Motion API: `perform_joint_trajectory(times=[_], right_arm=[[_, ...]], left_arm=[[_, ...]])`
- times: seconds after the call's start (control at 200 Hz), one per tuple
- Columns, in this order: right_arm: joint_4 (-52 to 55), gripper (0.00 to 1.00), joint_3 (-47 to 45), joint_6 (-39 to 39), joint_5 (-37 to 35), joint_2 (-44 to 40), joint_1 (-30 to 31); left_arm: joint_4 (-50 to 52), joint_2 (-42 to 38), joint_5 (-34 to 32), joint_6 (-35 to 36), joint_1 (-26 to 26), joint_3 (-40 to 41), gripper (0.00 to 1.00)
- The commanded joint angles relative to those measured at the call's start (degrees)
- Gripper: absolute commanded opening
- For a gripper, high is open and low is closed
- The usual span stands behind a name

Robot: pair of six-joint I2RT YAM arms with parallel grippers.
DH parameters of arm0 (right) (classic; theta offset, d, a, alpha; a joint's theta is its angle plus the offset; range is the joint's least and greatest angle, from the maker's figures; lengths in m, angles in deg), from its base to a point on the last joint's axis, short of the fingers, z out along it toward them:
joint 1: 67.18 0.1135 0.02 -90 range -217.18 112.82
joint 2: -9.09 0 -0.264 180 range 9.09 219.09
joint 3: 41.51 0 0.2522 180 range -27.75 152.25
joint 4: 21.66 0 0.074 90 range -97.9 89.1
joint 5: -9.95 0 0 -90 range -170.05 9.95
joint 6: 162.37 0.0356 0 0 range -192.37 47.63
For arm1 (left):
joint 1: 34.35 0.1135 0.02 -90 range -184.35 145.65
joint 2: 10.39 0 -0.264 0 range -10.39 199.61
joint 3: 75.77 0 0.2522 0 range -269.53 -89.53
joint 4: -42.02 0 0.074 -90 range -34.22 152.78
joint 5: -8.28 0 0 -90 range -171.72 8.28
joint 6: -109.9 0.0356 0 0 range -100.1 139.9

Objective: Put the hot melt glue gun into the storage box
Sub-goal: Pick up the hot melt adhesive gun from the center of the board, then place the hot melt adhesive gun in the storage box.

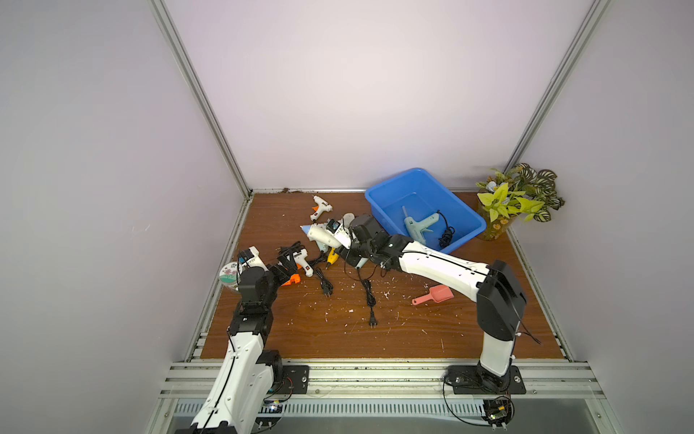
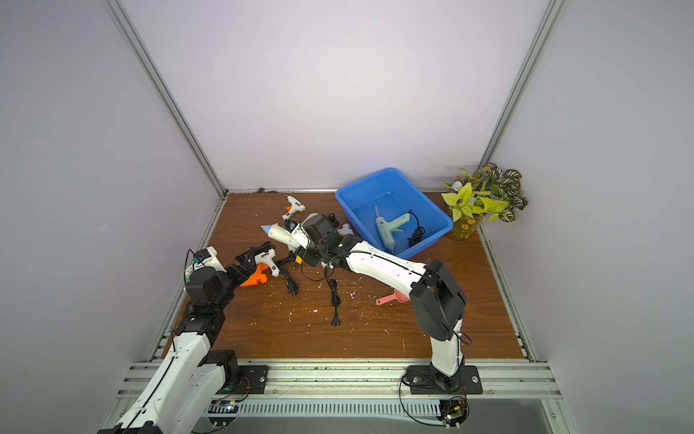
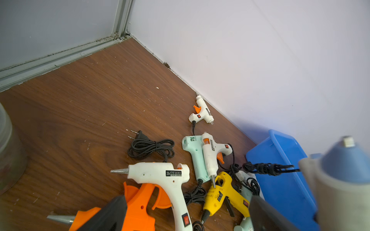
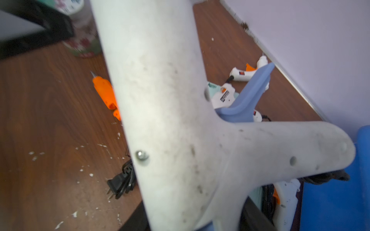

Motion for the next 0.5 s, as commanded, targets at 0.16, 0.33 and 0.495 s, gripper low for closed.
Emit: perform_joint_trajectory(times=[0.16,0.33,0.495], right_arm=[[-12.59,0.00,-3.35,3.87,0.42,-13.49,0.16],[-13.24,0.00,-2.74,2.74,-6.17,-17.91,-0.64],[-12.25,0.00,-1.59,1.18,-12.57,-18.70,-4.20]], left_arm=[[-0.60,0.05,0.75,0.06,0.53,-1.88,1.00],[-0.92,0.25,1.26,-0.19,0.51,-1.80,1.00],[-1.16,0.22,1.73,-0.46,0.47,-1.62,1.00]])
